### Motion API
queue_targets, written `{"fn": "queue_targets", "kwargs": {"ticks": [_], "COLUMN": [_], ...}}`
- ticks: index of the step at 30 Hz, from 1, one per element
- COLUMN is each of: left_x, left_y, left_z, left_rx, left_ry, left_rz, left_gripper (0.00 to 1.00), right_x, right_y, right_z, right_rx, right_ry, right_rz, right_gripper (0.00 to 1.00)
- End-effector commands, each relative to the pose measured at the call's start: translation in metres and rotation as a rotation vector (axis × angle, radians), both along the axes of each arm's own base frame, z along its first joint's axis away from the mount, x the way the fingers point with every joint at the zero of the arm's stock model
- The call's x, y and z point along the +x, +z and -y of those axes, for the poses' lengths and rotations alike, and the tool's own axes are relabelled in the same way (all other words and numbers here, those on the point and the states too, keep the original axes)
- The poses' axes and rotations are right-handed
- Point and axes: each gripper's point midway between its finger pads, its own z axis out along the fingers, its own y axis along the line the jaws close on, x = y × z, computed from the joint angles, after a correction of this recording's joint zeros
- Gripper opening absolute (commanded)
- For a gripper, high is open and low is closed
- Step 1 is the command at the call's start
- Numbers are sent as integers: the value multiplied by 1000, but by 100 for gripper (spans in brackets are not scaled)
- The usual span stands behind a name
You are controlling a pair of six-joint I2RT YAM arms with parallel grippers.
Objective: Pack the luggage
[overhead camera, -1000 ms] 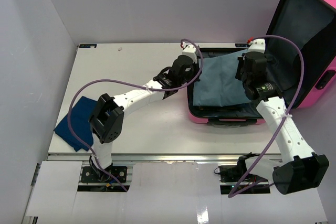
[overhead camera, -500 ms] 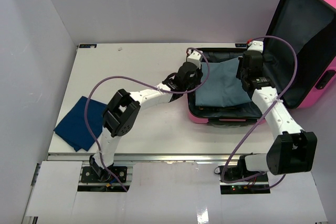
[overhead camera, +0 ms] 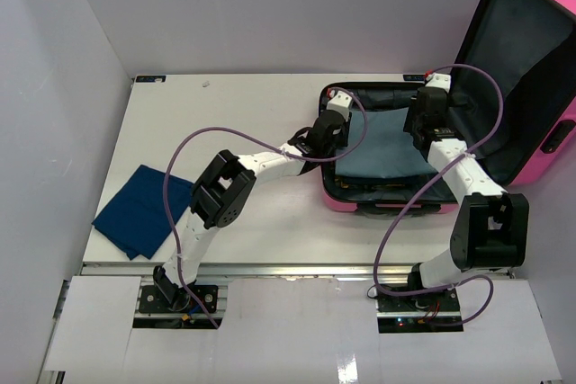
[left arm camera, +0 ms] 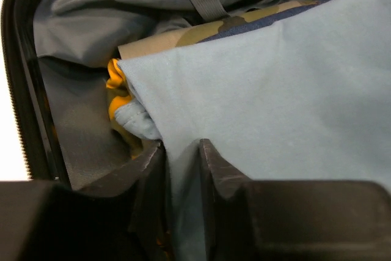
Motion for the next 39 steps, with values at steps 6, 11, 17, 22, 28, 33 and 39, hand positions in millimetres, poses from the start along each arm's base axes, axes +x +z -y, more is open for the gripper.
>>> {"fn": "queue_targets", "kwargs": {"ticks": [6,11,17,22,28,33,39], "left_x": [4,-8,-26,-52,-84,-99,-105], "left_y": [72,108,139,128,94,71,41], "left_z": [-18,-20,-14,-8,1,1,-4], "left_rx": [-50,-91,-117,-142,-184,-179,-149], "left_ry": [59,17,-88,-197,-320,-360,-353], "left_rz": [87,103,110,35,-92,-158,-204], "left_gripper": [59,61,64,59,21,2,0], "right_x": [-3,-1,3,-21,-35,-32,-45], "right_y": [51,58,45,-11,-36,-4,5], "right_z": [20,2,-34,-42,-28,-35,-52], "right_rx": [-17,58,197,271,238,262,325], "right_ry": [-110,-35,114,105,24,57,132], "right_rz": [112,104,79,-4,-53,-17,-39], "right_gripper": [69,57,35,21,8,8,8]}}
